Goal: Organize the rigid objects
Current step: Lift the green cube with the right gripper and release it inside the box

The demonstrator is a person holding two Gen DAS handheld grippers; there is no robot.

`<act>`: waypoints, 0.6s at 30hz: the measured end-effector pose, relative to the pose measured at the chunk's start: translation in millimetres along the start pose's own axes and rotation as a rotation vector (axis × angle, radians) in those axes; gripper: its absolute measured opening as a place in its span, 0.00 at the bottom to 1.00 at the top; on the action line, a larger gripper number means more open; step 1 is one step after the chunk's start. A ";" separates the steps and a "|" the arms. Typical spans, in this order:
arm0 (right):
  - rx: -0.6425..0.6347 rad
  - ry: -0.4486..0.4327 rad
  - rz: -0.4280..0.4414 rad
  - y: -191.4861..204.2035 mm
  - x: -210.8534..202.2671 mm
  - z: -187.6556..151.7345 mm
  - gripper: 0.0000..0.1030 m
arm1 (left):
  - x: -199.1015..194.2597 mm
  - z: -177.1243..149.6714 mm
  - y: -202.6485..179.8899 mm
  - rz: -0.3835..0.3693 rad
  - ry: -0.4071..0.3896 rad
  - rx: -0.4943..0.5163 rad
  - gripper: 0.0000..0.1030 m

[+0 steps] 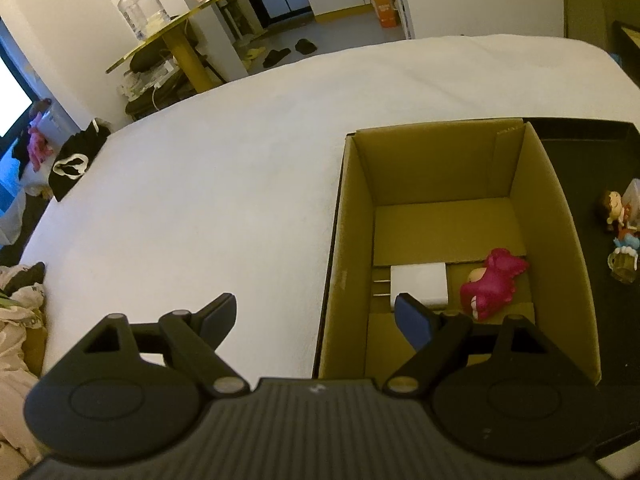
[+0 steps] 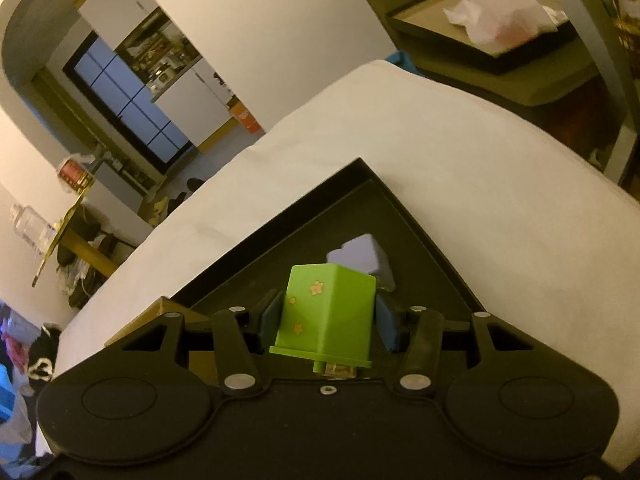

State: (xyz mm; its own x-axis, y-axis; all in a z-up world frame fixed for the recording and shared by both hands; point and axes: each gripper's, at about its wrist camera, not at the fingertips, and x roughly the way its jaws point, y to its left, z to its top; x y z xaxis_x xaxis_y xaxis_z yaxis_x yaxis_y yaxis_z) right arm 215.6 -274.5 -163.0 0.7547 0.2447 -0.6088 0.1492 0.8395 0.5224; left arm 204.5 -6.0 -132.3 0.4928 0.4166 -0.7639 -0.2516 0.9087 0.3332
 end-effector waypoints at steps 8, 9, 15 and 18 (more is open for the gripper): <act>-0.120 -0.010 0.043 35.6 -9.8 -3.7 0.47 | 2.0 -2.7 7.3 -0.043 -0.003 -0.029 0.83; -0.138 -0.012 0.048 40.7 -10.5 -4.0 0.47 | 2.1 -3.1 8.3 -0.050 -0.005 -0.030 0.83; -0.243 -0.030 0.073 64.0 -15.0 -7.6 0.47 | 4.1 -3.9 14.3 -0.092 -0.012 -0.050 0.83; -0.318 -0.049 0.065 76.2 -17.2 -10.7 0.47 | 4.6 -5.1 17.7 -0.111 -0.017 -0.060 0.83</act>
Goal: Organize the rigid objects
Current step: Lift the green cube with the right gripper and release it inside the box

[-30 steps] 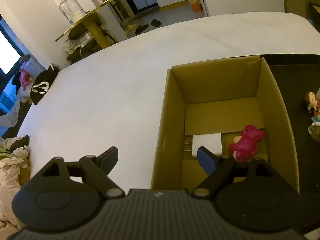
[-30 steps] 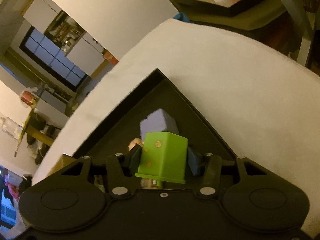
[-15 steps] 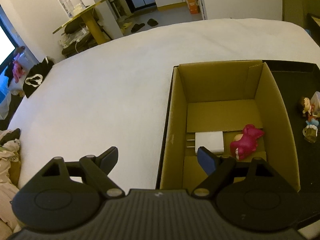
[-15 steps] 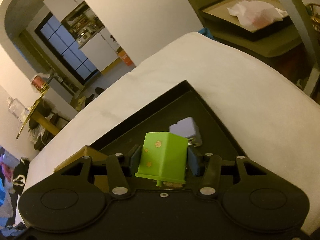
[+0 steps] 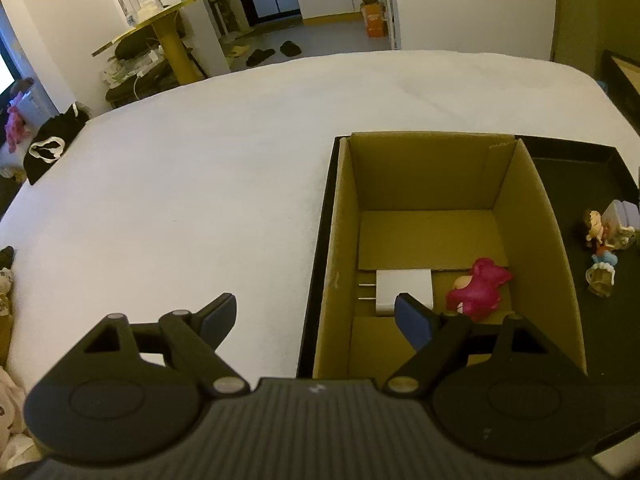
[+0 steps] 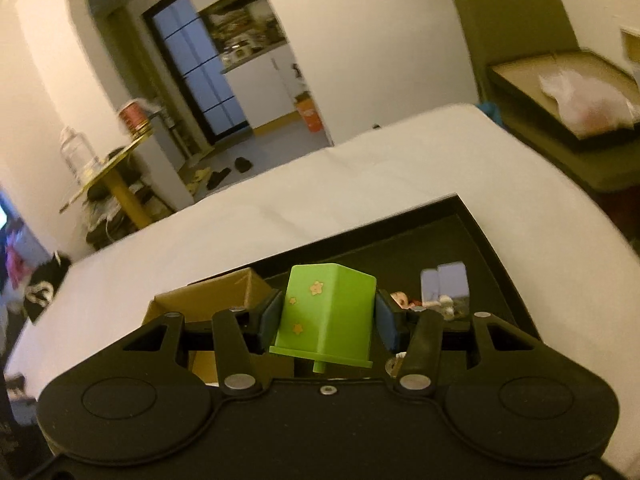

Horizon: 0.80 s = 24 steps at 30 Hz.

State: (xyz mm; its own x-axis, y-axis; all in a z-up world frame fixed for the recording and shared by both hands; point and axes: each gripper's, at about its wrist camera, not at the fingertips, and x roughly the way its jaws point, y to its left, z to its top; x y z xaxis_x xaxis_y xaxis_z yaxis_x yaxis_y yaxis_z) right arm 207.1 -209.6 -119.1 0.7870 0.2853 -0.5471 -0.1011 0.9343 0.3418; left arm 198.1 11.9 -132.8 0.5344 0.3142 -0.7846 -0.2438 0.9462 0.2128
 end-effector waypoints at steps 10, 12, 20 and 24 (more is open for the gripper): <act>-0.184 -0.001 0.000 45.5 2.9 -1.1 0.47 | 0.7 -1.0 5.0 -0.043 -0.027 -0.014 0.83; -0.220 0.004 0.021 54.3 4.3 -1.0 0.47 | 1.9 -1.7 5.2 -0.052 -0.030 -0.011 0.83; -0.340 0.050 0.057 83.5 12.1 -4.1 0.48 | 3.0 -2.4 10.9 -0.095 -0.044 -0.029 0.83; -0.400 0.078 0.080 97.1 17.6 -4.5 0.48 | 3.7 -3.5 15.9 -0.117 -0.053 -0.050 0.82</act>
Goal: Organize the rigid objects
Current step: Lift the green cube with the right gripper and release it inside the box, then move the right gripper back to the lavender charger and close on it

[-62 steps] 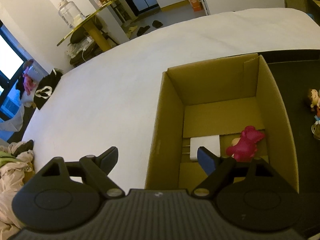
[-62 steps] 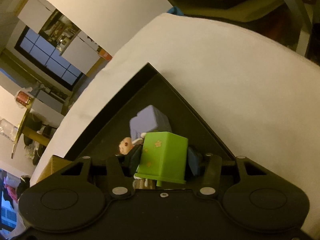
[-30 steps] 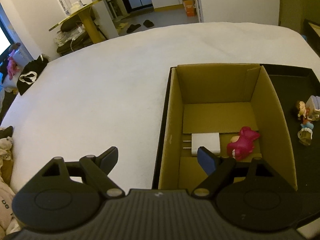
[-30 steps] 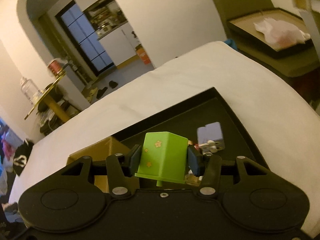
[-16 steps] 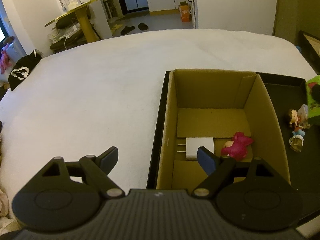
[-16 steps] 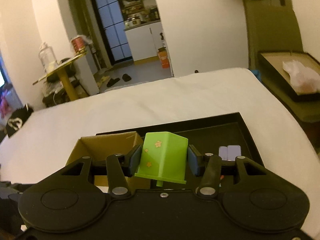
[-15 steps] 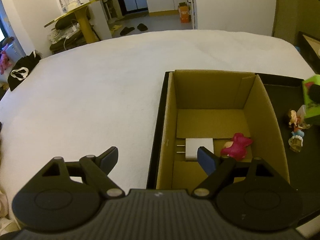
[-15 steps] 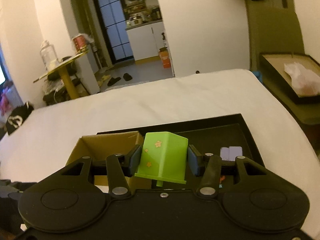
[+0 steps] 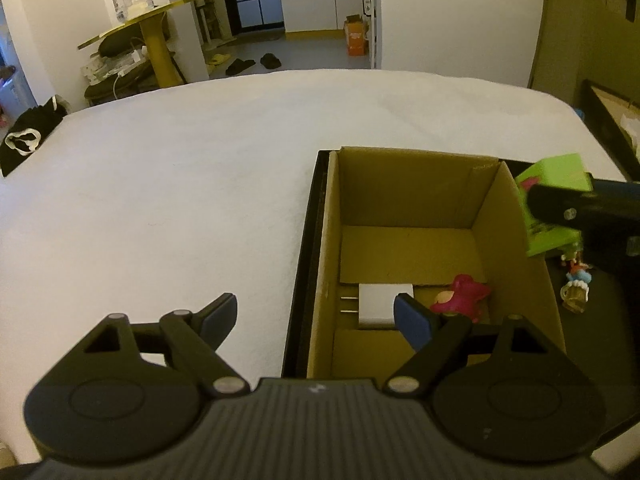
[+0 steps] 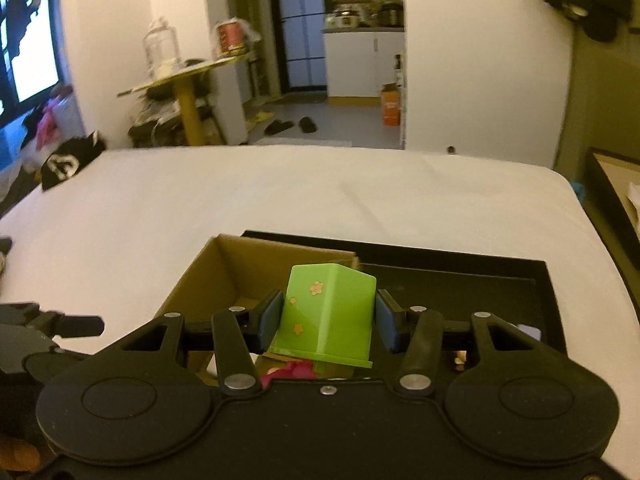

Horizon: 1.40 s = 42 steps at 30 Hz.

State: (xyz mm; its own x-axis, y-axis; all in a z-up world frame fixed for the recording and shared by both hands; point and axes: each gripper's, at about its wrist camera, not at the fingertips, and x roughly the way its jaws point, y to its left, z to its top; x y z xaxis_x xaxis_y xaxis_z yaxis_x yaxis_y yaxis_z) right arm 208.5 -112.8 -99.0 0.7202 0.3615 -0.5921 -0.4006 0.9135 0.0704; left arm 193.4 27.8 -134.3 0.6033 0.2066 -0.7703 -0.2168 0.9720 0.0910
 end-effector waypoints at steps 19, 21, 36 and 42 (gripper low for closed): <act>-0.300 0.041 0.132 55.7 13.1 25.0 0.65 | 13.4 -3.1 12.6 -0.085 0.043 -0.085 0.08; -0.291 0.045 0.133 53.8 8.8 25.7 0.66 | 13.0 -3.3 12.3 -0.081 0.042 -0.083 0.08; -0.190 0.018 0.108 9.8 -18.4 21.3 0.76 | 10.0 -3.6 4.9 -0.046 0.045 -0.054 0.08; -0.116 0.024 0.076 -15.5 -17.6 9.7 0.76 | 8.7 -4.5 0.7 -0.014 0.048 -0.031 0.08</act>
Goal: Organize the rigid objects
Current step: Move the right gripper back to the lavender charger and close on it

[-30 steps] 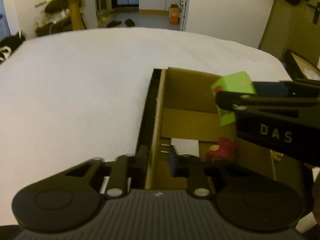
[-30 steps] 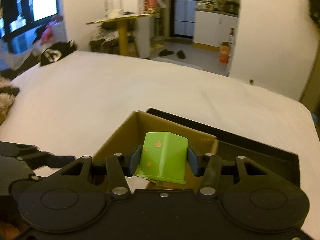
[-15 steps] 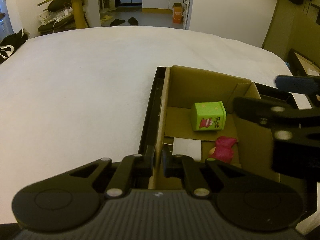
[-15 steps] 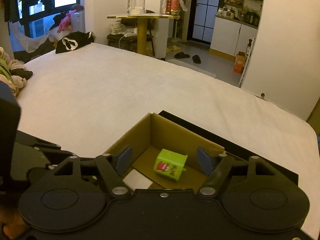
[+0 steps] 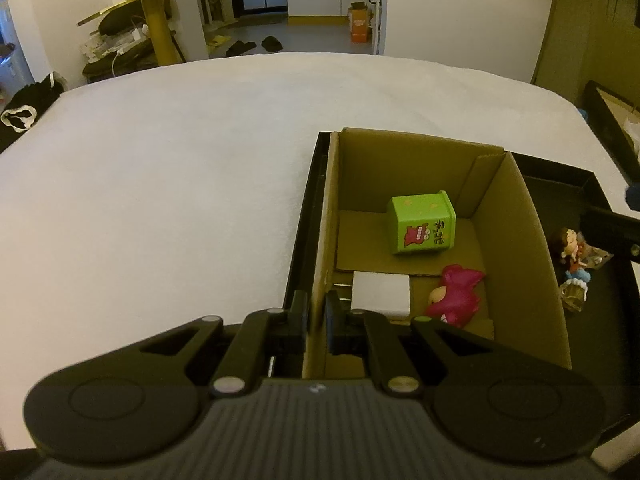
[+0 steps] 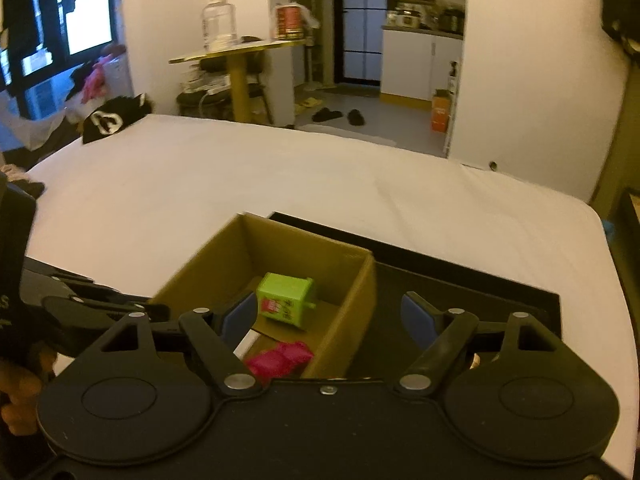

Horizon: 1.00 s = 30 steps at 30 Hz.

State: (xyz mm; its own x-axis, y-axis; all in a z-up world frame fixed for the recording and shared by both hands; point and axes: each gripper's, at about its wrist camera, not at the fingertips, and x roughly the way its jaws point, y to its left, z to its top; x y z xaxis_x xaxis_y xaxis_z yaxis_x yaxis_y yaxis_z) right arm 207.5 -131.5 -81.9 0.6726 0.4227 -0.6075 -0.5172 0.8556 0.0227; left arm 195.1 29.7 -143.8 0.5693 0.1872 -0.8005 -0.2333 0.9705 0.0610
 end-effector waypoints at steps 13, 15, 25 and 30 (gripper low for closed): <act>0.184 0.013 -0.041 -53.3 12.7 -38.6 0.76 | -5.0 3.4 -14.5 0.096 0.000 0.056 0.14; 0.203 0.011 -0.043 -57.4 15.1 -42.4 0.76 | -4.0 4.3 -17.7 0.111 0.008 0.068 0.20; 0.256 0.002 -0.082 -82.8 24.8 -58.6 0.76 | -4.6 12.0 -36.0 0.179 -0.005 0.115 0.50; 0.313 -0.011 -0.128 -99.8 31.4 -63.4 0.76 | -3.3 16.1 -48.2 0.220 -0.003 0.152 0.68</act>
State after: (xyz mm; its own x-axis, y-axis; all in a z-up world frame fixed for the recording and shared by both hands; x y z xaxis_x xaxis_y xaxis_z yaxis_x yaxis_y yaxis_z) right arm 246.6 -222.6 -153.5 0.7280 0.3078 -0.6126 -0.2420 0.9514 0.1905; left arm 217.1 -15.2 -134.5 0.5202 0.3964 -0.7565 -0.2309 0.9181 0.3222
